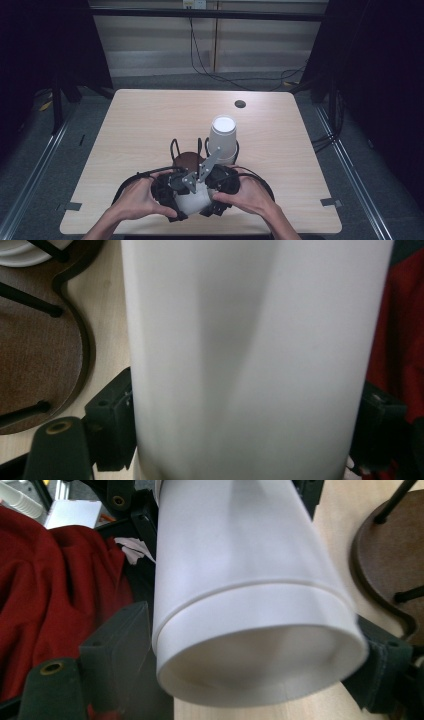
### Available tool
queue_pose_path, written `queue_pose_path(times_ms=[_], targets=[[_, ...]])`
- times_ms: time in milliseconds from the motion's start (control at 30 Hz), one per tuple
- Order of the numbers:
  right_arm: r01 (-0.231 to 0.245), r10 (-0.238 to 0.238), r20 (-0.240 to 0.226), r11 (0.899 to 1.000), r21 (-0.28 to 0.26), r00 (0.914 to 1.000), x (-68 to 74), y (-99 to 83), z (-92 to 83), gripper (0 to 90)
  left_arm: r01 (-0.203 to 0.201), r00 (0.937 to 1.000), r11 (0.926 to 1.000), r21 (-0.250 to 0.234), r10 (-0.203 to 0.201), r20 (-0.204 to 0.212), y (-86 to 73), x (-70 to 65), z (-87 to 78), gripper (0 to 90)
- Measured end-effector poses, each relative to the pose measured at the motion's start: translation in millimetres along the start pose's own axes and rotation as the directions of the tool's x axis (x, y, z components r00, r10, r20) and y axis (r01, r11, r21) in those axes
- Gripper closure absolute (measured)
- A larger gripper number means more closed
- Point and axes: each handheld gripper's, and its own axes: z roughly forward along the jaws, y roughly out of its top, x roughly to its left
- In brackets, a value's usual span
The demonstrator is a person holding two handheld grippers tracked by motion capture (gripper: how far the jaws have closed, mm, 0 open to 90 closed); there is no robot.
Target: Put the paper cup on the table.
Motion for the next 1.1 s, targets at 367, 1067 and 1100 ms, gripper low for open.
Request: queue_pose_path(times_ms=[367,1067,1100], targets=[[0.010,-0.010,-0.024,1.000,0.001,0.9997,-0.1,0.5,4.1,19.5,-0.007,0.9997,0.9999,-0.011,0.007,0.023,1.4,-1.0,2.4,18.4],[0.003,-0.003,-0.013,1.000,-0.004,0.9999,-2.9,-0.2,3.0,26.1,-0.013,0.9995,0.9947,-0.102,0.016,0.026,-5.0,2.4,-0.1,13.7],[-0.005,0.005,-0.012,1.000,-0.005,0.9999,-2.9,-0.4,2.2,26.1,-0.005,0.9997,0.9937,-0.112,0.007,0.023,-5.7,2.3,-0.2,13.7]])
